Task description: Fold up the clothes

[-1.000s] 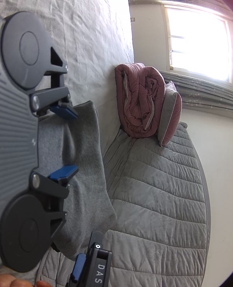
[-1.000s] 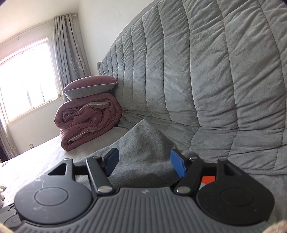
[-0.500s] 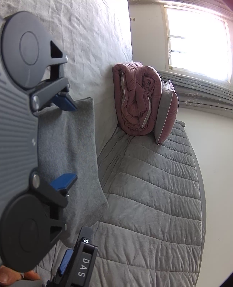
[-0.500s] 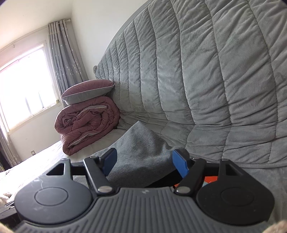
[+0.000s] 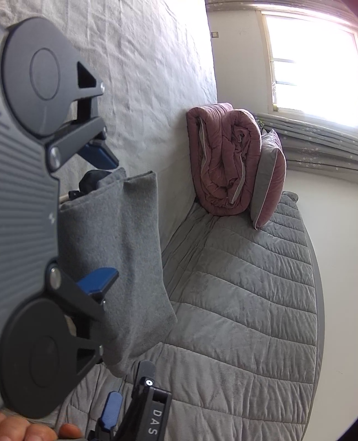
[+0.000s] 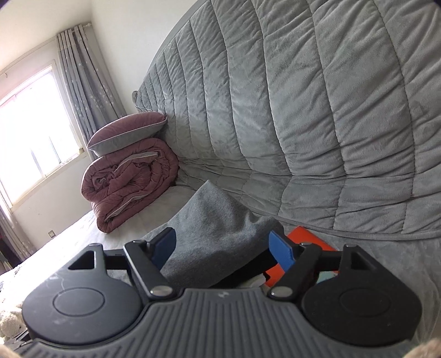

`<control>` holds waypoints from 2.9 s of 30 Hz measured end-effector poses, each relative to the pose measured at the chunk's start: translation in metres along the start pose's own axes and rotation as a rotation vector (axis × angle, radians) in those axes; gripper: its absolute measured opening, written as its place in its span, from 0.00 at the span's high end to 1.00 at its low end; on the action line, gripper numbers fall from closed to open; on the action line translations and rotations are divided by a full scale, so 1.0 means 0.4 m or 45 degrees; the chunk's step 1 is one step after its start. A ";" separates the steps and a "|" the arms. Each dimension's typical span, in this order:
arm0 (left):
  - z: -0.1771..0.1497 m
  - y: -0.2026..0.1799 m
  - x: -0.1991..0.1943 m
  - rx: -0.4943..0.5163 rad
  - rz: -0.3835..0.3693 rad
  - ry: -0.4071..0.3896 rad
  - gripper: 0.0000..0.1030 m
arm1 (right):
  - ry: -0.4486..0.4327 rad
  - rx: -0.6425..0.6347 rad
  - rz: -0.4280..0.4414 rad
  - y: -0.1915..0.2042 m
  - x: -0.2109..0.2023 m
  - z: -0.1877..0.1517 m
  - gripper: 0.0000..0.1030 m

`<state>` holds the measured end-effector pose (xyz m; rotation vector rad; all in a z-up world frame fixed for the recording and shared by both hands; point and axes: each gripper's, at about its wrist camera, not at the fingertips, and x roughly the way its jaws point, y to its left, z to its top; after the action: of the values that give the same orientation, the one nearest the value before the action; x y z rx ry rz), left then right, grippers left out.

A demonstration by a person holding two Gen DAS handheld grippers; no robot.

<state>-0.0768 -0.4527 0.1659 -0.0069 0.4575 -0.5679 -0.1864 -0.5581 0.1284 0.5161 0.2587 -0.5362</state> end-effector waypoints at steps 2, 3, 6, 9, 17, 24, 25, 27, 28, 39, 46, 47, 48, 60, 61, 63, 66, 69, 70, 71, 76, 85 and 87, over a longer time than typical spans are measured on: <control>0.000 0.010 -0.010 -0.012 0.003 0.020 0.23 | 0.026 -0.011 -0.001 0.006 -0.005 -0.002 0.07; -0.001 0.013 -0.016 -0.016 0.003 0.029 0.22 | 0.040 -0.017 -0.001 0.009 -0.007 -0.003 0.02; -0.005 0.013 -0.029 -0.017 0.018 0.068 0.20 | 0.087 -0.078 -0.011 0.026 -0.005 -0.017 0.01; -0.014 0.008 -0.037 -0.024 0.043 0.135 0.18 | 0.112 -0.143 -0.018 0.043 -0.008 -0.036 0.00; -0.051 -0.001 -0.066 0.032 0.107 0.202 0.13 | 0.069 -0.169 -0.014 0.076 -0.044 -0.051 0.00; -0.069 0.027 -0.101 0.040 0.156 0.212 0.12 | 0.044 -0.307 -0.072 0.105 -0.065 -0.056 0.00; -0.071 0.029 -0.108 0.048 0.163 0.206 0.12 | 0.049 -0.311 -0.070 0.106 -0.069 -0.057 0.00; -0.074 0.034 -0.120 0.044 0.173 0.200 0.12 | 0.064 -0.322 -0.072 0.108 -0.075 -0.060 0.00; -0.075 0.035 -0.124 0.039 0.174 0.200 0.12 | 0.072 -0.332 -0.077 0.110 -0.077 -0.063 0.00; -0.117 0.014 -0.163 0.118 0.219 0.189 0.07 | 0.171 -0.481 -0.142 0.138 -0.071 -0.125 0.00; -0.133 0.020 -0.164 0.108 0.249 0.178 0.05 | 0.208 -0.489 -0.199 0.133 -0.046 -0.149 0.00; -0.134 0.020 -0.165 0.111 0.251 0.171 0.05 | 0.206 -0.489 -0.205 0.132 -0.044 -0.149 0.00; -0.136 0.019 -0.166 0.113 0.251 0.164 0.05 | 0.208 -0.489 -0.209 0.131 -0.042 -0.151 0.00; -0.154 0.019 -0.159 0.091 0.211 0.144 0.01 | 0.189 -0.546 -0.263 0.140 -0.044 -0.167 0.00; -0.155 0.022 -0.158 0.086 0.208 0.150 0.01 | 0.190 -0.550 -0.268 0.141 -0.044 -0.168 0.00; -0.158 0.026 -0.154 0.088 0.204 0.160 0.01 | 0.188 -0.560 -0.271 0.143 -0.044 -0.171 0.00; -0.160 0.028 -0.149 0.083 0.196 0.177 0.01 | 0.186 -0.565 -0.274 0.147 -0.043 -0.175 0.00; -0.162 0.026 -0.144 0.084 0.200 0.190 0.01 | 0.188 -0.571 -0.267 0.155 -0.042 -0.180 0.00; -0.163 0.024 -0.143 0.090 0.195 0.192 0.01 | 0.188 -0.577 -0.265 0.160 -0.043 -0.182 0.00; -0.164 0.021 -0.143 0.099 0.188 0.192 0.01 | 0.187 -0.583 -0.265 0.162 -0.042 -0.184 0.00; -0.164 0.015 -0.140 0.122 0.174 0.197 0.01 | 0.184 -0.608 -0.269 0.168 -0.039 -0.188 0.00; -0.155 0.005 -0.139 0.129 0.161 0.215 0.01 | 0.162 -0.598 -0.298 0.169 -0.043 -0.187 0.00; -0.152 0.003 -0.139 0.134 0.161 0.218 0.01 | 0.159 -0.601 -0.295 0.173 -0.043 -0.188 0.00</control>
<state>-0.1432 -0.4156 0.1341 0.1711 0.5897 -0.4690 -0.1707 -0.4600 0.0990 0.0594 0.5526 -0.6441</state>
